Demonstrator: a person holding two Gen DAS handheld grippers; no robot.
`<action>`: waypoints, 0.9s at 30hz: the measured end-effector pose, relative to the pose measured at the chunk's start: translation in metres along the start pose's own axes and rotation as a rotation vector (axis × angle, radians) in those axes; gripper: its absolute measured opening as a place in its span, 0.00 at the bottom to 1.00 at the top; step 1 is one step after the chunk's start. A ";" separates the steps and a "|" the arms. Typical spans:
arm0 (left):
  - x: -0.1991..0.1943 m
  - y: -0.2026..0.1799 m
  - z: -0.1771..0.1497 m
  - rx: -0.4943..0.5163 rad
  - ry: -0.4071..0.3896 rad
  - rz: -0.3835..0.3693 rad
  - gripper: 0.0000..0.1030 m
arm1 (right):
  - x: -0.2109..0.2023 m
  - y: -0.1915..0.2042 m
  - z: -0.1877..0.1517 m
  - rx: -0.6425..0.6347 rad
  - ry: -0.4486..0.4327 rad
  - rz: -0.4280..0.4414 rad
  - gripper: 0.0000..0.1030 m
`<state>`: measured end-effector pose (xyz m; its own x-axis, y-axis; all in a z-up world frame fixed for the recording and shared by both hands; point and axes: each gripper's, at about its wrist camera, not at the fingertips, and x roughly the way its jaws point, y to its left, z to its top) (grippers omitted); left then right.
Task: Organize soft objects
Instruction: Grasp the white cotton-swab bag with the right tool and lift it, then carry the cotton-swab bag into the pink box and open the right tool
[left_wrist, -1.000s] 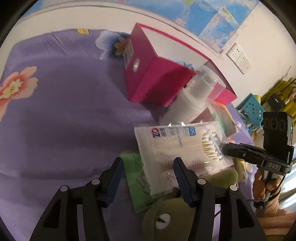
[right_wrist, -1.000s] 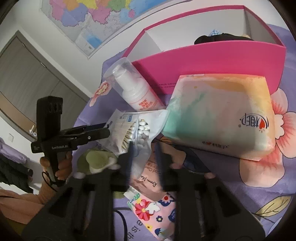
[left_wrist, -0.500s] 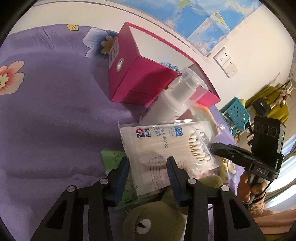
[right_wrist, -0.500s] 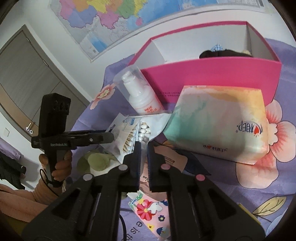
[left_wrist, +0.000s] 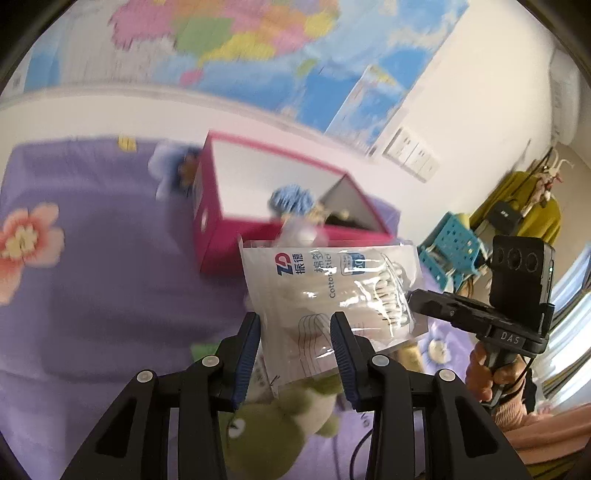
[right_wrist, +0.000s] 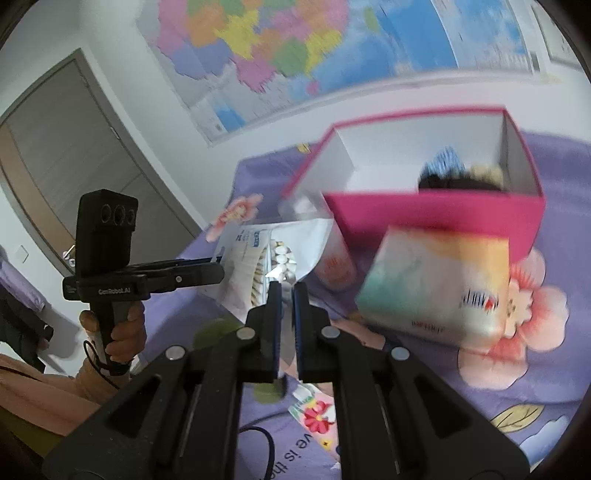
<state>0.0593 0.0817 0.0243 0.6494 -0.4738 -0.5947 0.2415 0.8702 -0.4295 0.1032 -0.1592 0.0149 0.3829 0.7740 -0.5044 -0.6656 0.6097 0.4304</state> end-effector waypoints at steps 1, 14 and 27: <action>-0.005 -0.004 0.005 0.012 -0.018 0.003 0.38 | -0.005 0.004 0.006 -0.011 -0.015 0.008 0.07; -0.007 -0.026 0.084 0.119 -0.117 0.077 0.38 | -0.020 -0.001 0.075 -0.068 -0.145 -0.005 0.07; 0.081 0.004 0.117 0.068 0.031 0.164 0.38 | 0.037 -0.074 0.102 0.070 -0.054 -0.123 0.08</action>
<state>0.1976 0.0624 0.0539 0.6616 -0.3282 -0.6743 0.1833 0.9427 -0.2789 0.2325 -0.1584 0.0410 0.4935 0.6999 -0.5164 -0.5664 0.7092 0.4198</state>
